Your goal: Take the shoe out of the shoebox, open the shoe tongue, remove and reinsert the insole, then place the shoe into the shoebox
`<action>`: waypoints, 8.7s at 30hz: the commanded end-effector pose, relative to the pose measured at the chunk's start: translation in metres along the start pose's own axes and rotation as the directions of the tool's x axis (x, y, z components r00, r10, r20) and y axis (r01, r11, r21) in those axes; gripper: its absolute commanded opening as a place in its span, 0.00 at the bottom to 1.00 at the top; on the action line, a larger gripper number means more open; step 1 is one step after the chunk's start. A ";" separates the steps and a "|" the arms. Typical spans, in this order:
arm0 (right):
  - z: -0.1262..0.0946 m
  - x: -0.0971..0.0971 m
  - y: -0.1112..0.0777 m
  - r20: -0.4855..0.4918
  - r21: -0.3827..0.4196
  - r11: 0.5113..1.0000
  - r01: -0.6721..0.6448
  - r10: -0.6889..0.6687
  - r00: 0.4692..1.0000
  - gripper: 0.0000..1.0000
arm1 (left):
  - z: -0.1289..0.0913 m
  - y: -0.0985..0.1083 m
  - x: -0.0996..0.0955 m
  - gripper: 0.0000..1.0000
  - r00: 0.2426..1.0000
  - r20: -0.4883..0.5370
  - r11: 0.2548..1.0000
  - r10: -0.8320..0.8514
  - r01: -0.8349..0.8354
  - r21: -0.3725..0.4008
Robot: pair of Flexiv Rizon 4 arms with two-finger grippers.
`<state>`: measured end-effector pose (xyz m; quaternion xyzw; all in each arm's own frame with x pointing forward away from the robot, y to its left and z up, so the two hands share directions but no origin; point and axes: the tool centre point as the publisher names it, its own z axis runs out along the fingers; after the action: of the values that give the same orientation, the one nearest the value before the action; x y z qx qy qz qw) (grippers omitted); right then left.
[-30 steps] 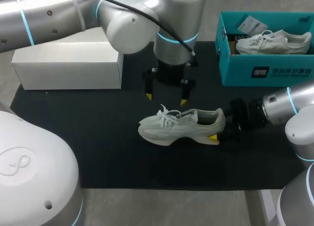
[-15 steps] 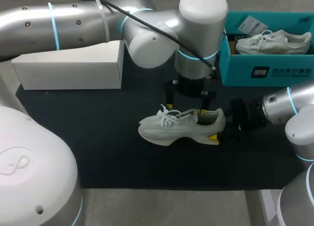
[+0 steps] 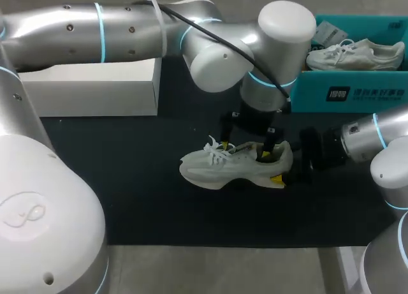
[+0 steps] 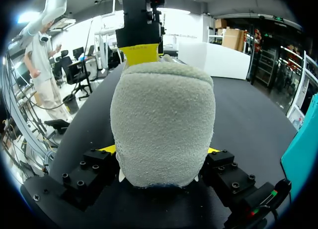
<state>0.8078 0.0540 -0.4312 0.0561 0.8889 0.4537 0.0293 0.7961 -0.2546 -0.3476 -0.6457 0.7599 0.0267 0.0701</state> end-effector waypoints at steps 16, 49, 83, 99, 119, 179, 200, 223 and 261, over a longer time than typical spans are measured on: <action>0.006 -0.002 -0.004 0.004 0.001 1.000 0.000 0.000 1.000 0.00 | -0.016 0.014 -0.035 0.00 0.994 0.038 0.995 -0.103 0.103 0.017; 0.006 -0.002 -0.004 0.004 0.001 1.000 0.000 0.000 1.000 0.00 | 0.011 0.030 -0.116 0.00 0.942 -0.132 0.948 -0.309 0.293 -0.123; 0.006 -0.002 -0.004 0.004 0.001 1.000 0.000 0.000 1.000 0.00 | -0.087 0.019 -0.093 1.00 0.191 0.028 0.179 0.981 -0.957 0.229; 0.006 -0.002 -0.004 0.004 0.001 1.000 0.000 0.000 1.000 0.00 | -0.097 0.022 -0.088 1.00 -0.138 0.223 -0.170 0.965 -0.976 0.133; 0.006 -0.002 -0.004 0.004 0.001 1.000 0.000 0.000 1.000 0.00 | -0.081 -0.008 -0.033 0.00 -0.140 0.168 -0.159 0.976 -0.982 0.104; 0.006 -0.002 -0.004 0.004 0.001 1.000 0.000 0.000 1.000 0.00 | 0.032 -0.009 0.025 0.00 -0.050 0.060 -0.059 0.997 -0.985 0.160; 0.006 -0.002 -0.004 0.004 0.001 1.000 0.000 0.000 1.000 0.00 | 0.060 0.010 0.018 0.20 -0.095 -0.134 -0.060 0.986 -0.967 0.246; 0.006 -0.002 -0.004 0.004 0.001 1.000 0.000 0.000 1.000 0.00 | 0.097 -0.017 0.025 0.46 -0.038 0.019 -0.041 0.999 -0.980 0.193; 0.006 -0.002 -0.004 0.004 0.001 1.000 0.000 0.000 1.000 0.00 | 0.073 -0.020 0.010 0.00 -0.006 0.008 -0.008 1.000 -0.963 0.268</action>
<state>0.8149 0.0508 -0.4318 0.0579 0.8887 0.4537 0.0310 0.8050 -0.2597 -0.4132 0.0774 0.9957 -0.0341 0.0371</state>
